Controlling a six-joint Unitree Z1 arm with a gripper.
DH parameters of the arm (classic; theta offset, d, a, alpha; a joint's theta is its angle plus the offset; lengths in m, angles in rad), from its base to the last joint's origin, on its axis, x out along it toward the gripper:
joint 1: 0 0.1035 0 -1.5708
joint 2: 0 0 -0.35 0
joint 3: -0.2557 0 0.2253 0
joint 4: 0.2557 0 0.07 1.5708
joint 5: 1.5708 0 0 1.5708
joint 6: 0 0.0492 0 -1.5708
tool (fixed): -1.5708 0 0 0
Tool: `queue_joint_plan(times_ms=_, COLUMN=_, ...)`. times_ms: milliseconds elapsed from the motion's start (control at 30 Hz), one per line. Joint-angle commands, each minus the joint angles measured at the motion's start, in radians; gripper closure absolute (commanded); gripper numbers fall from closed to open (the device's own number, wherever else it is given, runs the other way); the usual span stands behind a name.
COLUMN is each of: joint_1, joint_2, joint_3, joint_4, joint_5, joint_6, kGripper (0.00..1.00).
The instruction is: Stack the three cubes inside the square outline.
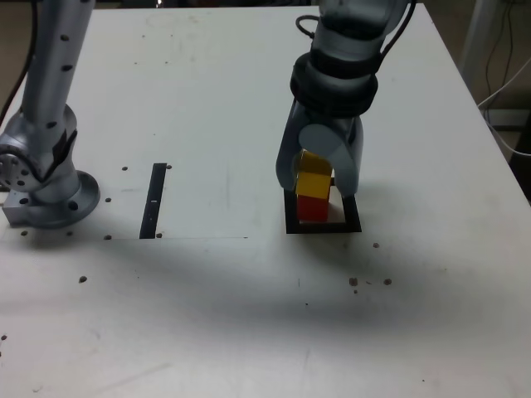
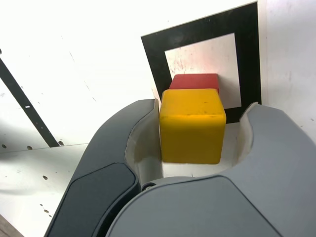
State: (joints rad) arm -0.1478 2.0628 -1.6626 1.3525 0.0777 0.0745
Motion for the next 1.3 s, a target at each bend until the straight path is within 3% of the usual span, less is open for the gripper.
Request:
queue_joint_plan(times_ms=0, joint_1=0.009, joint_2=-0.021, joint_3=-0.002, joint_4=0.001, joint_5=0.004, joint_6=0.0, kGripper=0.0)
queue_joint_plan(times_ms=233, joint_1=0.08, joint_2=-0.071, joint_3=-0.006, joint_4=0.021, joint_5=0.024, joint_6=0.041, kGripper=0.0)
queue_joint_plan(times_ms=467, joint_1=0.28, joint_2=-0.083, joint_3=-0.056, joint_4=0.021, joint_5=0.04, joint_6=0.193, kGripper=0.0)
queue_joint_plan(times_ms=767, joint_1=0.535, joint_2=0.066, joint_3=-0.284, joint_4=0.004, joint_5=0.064, joint_6=0.521, kGripper=0.0)
queue_joint_plan(times_ms=933, joint_1=0.597, joint_2=0.09, joint_3=-0.327, joint_4=-0.032, joint_5=0.104, joint_6=0.572, kGripper=0.0)
queue_joint_plan(times_ms=1267, joint_1=0.667, joint_2=0.194, joint_3=-0.354, joint_4=-0.014, joint_5=0.119, joint_6=0.645, kGripper=0.01)
